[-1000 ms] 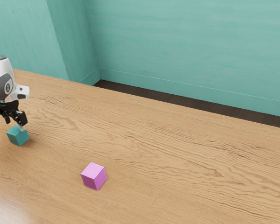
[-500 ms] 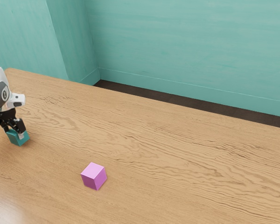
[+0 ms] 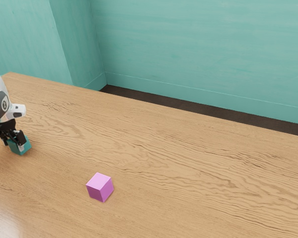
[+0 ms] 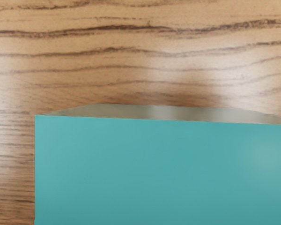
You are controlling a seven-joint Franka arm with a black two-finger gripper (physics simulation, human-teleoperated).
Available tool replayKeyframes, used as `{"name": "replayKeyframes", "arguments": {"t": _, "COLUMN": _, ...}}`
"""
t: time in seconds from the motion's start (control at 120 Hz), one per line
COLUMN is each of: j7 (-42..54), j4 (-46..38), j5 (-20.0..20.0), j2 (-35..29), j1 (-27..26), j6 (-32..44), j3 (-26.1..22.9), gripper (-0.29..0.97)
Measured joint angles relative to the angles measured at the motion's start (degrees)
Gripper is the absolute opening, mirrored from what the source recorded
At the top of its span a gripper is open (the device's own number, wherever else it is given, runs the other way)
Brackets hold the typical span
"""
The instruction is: Pick up the blue block with one arm, and put the blue block on the pink block with one arm
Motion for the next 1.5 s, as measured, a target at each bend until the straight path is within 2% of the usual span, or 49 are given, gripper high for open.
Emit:
{"name": "replayKeyframes", "arguments": {"t": 0.658, "j7": 0.9, "j4": 1.2, "j5": -2.3, "j2": 0.3, "j1": -0.2, "j6": -0.4, "j3": -0.6, "gripper": 0.65}}
{"name": "replayKeyframes", "arguments": {"t": 1.0, "j7": 1.1, "j4": 1.2, "j5": -2.4, "j2": 0.0, "j1": -0.2, "j6": -0.6, "j3": -0.8, "gripper": 0.42}}
{"name": "replayKeyframes", "arguments": {"t": 1.183, "j7": 1.1, "j4": 1.2, "j5": -2.3, "j2": -0.1, "j1": 0.0, "j6": -0.5, "j3": -1.0, "gripper": 0.39}}
{"name": "replayKeyframes", "arguments": {"t": 1.367, "j7": 0.8, "j4": 0.4, "j5": -2.1, "j2": -4.7, "j1": -2.1, "j6": -1.6, "j3": -1.1, "gripper": 0.38}}
{"name": "replayKeyframes", "arguments": {"t": 1.5, "j7": -1.3, "j4": -11.4, "j5": -2.1, "j2": -16.2, "j1": -11.4, "j6": -3.5, "j3": -0.9, "gripper": 0.38}}
